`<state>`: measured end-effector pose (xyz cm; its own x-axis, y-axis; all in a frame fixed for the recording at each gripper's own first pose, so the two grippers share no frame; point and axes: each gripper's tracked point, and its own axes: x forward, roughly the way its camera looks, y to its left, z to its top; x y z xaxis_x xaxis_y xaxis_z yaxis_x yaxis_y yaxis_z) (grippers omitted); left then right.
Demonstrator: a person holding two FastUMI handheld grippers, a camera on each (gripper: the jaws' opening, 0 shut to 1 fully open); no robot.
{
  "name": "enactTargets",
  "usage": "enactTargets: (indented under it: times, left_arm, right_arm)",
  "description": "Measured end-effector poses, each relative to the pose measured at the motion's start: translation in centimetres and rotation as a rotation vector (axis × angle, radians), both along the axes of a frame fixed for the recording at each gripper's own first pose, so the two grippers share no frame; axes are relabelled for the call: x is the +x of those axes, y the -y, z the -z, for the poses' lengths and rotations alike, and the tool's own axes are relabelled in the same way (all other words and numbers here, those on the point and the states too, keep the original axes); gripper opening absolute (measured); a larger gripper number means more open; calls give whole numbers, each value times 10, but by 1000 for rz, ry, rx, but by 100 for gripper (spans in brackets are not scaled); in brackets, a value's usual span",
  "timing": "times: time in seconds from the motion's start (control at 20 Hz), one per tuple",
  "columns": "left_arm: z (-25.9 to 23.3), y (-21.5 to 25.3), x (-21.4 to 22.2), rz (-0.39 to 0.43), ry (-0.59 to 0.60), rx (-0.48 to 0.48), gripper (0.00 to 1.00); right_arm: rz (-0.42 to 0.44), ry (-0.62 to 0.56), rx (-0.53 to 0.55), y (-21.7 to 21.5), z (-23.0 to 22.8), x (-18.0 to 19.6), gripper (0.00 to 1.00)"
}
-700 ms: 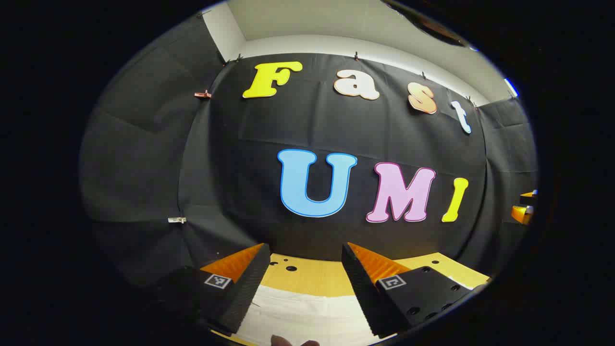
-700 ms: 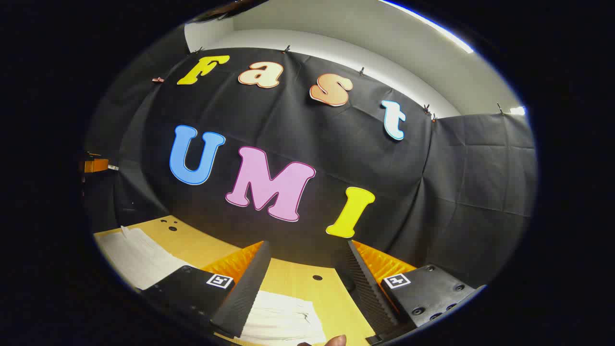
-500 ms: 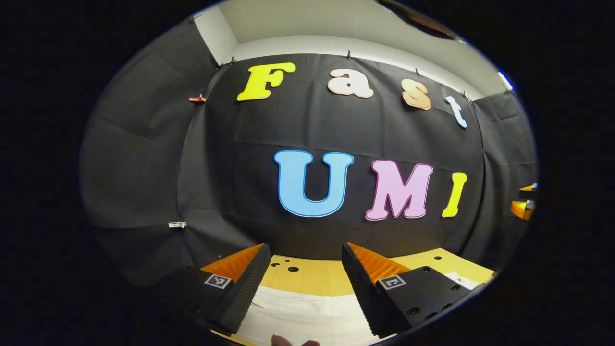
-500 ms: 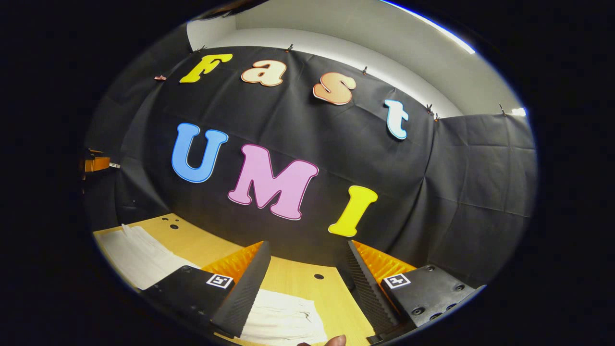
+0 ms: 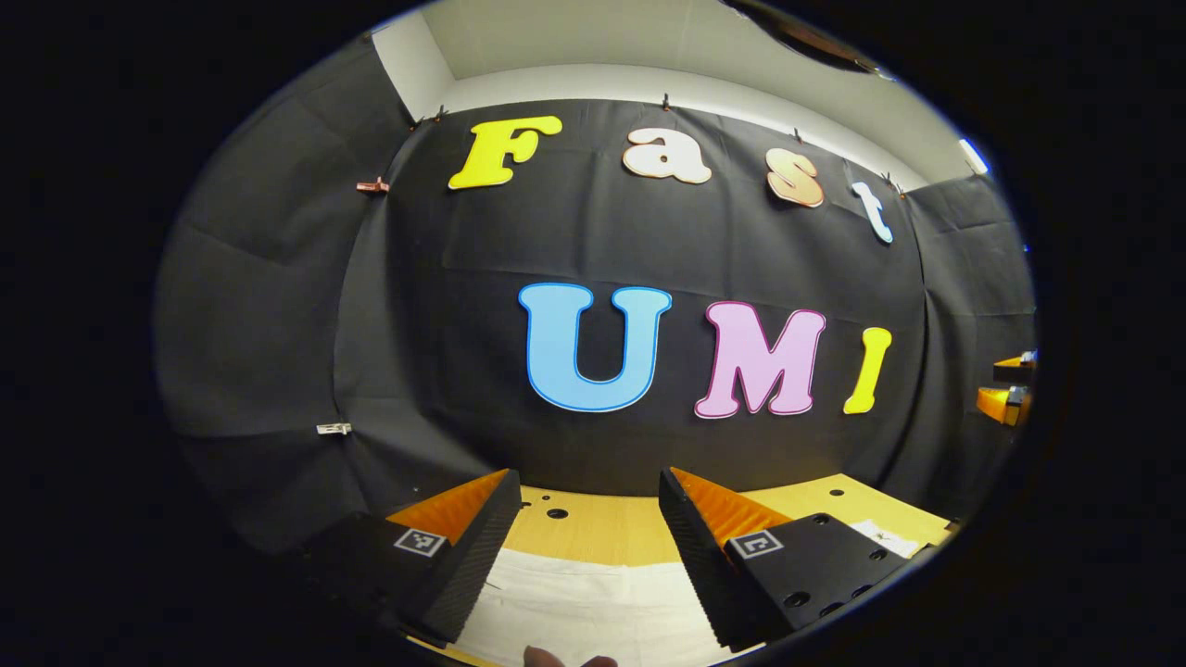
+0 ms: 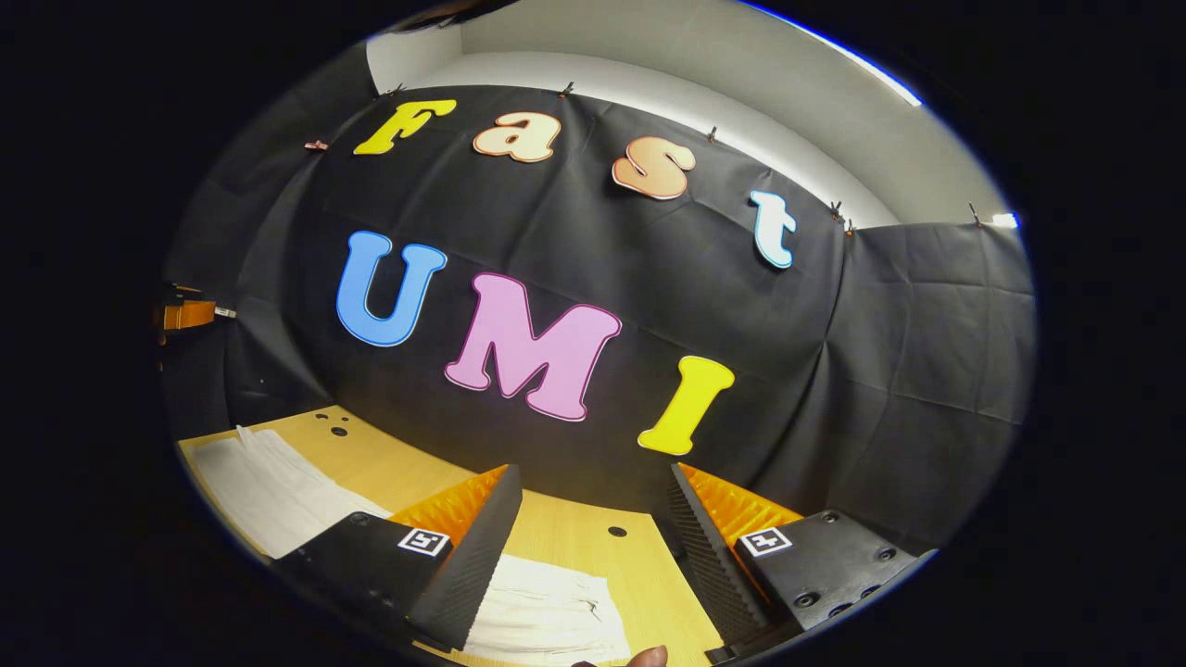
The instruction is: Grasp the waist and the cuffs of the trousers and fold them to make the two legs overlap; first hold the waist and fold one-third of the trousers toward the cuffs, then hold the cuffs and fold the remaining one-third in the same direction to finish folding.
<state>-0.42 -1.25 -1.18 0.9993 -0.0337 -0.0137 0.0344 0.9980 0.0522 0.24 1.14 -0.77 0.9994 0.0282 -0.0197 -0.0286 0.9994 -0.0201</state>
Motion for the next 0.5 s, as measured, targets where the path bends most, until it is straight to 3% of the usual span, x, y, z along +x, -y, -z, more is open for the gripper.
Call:
enactTargets:
  times: [0.25, 0.5]
  left_arm:
    - [21, -12, -5, 46, -35, 159, 95]
    - [74, -32, -23, 173, -123, 500, 96]
  right_arm:
    - [-4, -20, -13, 0, 8, -4, 98]
    - [-16, -64, -69, 2, 29, -9, 98]
